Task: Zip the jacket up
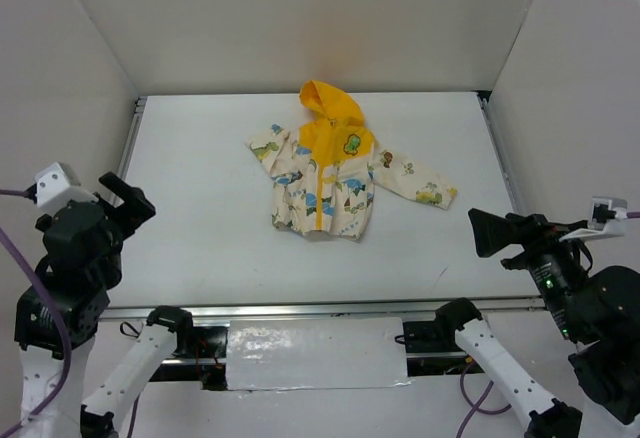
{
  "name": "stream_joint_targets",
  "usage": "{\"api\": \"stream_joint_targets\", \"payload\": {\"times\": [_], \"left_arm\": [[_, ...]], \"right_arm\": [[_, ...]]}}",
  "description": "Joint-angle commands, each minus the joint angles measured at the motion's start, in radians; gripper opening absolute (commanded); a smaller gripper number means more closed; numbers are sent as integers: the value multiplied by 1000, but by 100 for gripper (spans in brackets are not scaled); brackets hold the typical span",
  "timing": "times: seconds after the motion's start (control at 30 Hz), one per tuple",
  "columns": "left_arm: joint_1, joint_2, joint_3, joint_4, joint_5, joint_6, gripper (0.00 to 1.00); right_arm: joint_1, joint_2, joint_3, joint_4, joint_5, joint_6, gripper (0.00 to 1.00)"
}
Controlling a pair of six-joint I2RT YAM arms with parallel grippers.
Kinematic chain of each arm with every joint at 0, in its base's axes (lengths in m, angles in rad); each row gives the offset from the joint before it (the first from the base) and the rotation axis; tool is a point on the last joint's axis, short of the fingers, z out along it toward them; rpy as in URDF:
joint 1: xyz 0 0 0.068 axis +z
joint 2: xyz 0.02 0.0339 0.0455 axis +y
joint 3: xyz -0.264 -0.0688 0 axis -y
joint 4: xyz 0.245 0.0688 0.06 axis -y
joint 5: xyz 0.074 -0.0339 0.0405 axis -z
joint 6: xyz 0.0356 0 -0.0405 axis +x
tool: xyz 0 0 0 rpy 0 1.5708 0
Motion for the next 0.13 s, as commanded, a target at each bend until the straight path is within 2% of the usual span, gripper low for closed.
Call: {"api": "stream_joint_targets", "payload": {"times": [0.0,0.1], "left_arm": [[6,-16,19,-76,-14,58,100],[4,-15,25,-91,-24,69,99]], "right_arm": [[0,4,9,-95,74,-22,100],[0,7,8,-87,71,-25,100]]}}
